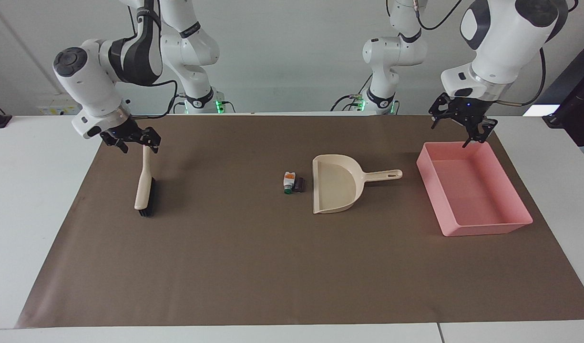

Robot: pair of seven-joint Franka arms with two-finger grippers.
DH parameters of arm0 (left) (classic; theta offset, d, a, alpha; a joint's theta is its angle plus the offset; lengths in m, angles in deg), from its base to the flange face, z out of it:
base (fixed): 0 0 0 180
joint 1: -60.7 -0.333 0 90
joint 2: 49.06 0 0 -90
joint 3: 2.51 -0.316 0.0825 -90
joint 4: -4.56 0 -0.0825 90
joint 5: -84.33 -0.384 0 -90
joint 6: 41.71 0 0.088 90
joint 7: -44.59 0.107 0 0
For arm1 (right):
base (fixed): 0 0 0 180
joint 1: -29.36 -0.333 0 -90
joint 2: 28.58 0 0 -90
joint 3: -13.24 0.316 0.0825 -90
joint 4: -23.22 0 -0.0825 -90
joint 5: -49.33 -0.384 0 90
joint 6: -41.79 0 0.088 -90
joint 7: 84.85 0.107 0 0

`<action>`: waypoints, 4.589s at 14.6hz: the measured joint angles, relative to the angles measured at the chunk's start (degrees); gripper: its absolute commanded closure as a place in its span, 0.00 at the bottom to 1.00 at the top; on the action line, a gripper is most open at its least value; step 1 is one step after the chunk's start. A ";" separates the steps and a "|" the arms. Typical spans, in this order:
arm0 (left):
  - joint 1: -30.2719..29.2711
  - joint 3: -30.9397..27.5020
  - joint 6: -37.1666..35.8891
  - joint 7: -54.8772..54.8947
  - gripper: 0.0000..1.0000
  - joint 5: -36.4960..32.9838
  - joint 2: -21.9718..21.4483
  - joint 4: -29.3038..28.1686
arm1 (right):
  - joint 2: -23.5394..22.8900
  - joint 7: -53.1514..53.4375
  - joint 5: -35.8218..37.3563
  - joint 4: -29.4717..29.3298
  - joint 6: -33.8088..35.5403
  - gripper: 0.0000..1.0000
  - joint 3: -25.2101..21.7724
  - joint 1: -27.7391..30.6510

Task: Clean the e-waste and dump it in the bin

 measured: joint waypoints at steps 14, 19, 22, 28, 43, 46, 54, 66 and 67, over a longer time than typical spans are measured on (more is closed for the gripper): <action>18.85 0.36 23.02 -5.01 0.09 -16.65 6.39 -24.84 | 0.00 -5.84 -0.05 13.61 -12.53 0.38 -0.05 3.92; 18.84 0.05 25.02 -5.01 0.16 -16.76 7.70 -24.87 | 0.01 -5.87 -0.07 13.72 -12.52 1.00 -0.05 3.92; 18.84 0.05 25.16 -5.02 0.47 -16.81 7.71 -24.87 | 0.03 -5.88 -0.16 13.71 -12.36 1.00 0.04 3.87; 18.85 0.03 25.54 -5.01 1.00 -17.46 7.73 -24.76 | 0.15 0.34 -0.30 3.69 1.54 1.00 0.68 -3.29; 22.53 -0.03 17.51 0.07 1.00 -20.36 10.24 -20.22 | -11.56 38.00 -0.44 -1.98 -2.59 1.00 1.58 -46.58; 23.25 -0.03 17.46 -0.74 1.00 -20.59 10.40 -20.47 | -19.01 42.97 -1.10 -9.59 -3.22 1.00 1.62 -51.85; 23.46 -0.09 17.55 -1.00 1.00 -20.76 10.40 -20.79 | -26.87 32.52 -26.65 -20.70 -12.90 1.00 5.95 -53.89; 15.62 -0.42 25.01 9.75 1.00 -12.04 8.96 -22.00 | -5.92 36.88 -3.52 -20.40 20.69 1.00 4.09 -30.93; 14.27 -0.47 25.01 11.44 1.00 -11.80 8.08 -21.90 | -5.78 33.17 -2.69 -19.52 21.13 1.00 4.05 -27.05</action>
